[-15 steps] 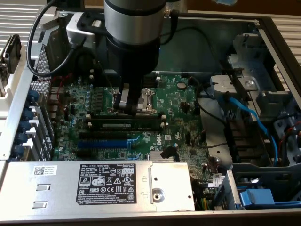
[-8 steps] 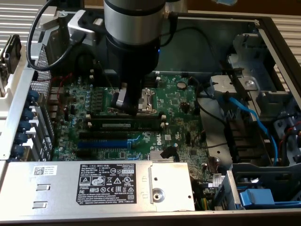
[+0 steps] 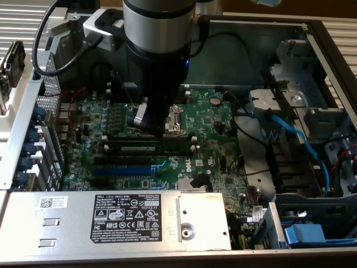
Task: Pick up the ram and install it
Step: 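Press down the ram until it locks into place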
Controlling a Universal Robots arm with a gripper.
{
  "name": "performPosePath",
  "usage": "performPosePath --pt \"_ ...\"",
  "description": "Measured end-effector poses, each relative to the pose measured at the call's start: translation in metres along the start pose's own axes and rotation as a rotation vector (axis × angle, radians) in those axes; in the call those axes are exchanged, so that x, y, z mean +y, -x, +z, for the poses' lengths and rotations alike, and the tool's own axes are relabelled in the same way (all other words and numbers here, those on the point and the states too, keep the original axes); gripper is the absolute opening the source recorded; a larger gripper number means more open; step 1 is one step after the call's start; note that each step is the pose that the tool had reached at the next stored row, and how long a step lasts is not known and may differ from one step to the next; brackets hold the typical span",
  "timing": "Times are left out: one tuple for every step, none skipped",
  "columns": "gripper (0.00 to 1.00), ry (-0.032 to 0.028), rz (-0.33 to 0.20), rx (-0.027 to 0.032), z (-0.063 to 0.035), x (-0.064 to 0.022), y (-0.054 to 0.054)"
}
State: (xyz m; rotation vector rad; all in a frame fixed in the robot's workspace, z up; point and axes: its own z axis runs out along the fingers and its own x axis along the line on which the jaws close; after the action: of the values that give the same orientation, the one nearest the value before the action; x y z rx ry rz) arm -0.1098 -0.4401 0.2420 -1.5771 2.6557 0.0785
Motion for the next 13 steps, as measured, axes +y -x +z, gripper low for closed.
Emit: performPosePath --pt "0.1 -0.0009 0.013 -0.0001 0.0 0.0 0.0" --pt "0.1 -0.0019 0.027 -0.0004 0.0 0.0 0.0" --pt "0.1 -0.0029 0.041 -0.0006 0.0 0.0 0.0" --pt "0.1 -0.0038 0.054 -0.0009 0.0 0.0 0.0" --pt "0.1 -0.0048 0.068 -0.0011 0.0 0.0 0.0" --pt "0.1 -0.0058 0.082 -0.0014 0.0 0.0 0.0" --pt "0.1 -0.0068 0.096 -0.0016 0.0 0.0 0.0" --pt "0.1 -0.0077 0.11 -0.0019 0.0 0.0 0.0" --pt "0.1 -0.0087 0.124 -0.0021 0.0 0.0 0.0" --pt "0.1 -0.0097 0.138 -0.0023 0.0 0.0 0.0" --pt "0.1 -0.0107 0.151 -0.0025 0.0 0.0 0.0" --pt "0.1 -0.0116 0.164 -0.0027 0.0 0.0 0.0" --pt "0.1 -0.0126 0.178 -0.0029 0.0 0.0 0.0"
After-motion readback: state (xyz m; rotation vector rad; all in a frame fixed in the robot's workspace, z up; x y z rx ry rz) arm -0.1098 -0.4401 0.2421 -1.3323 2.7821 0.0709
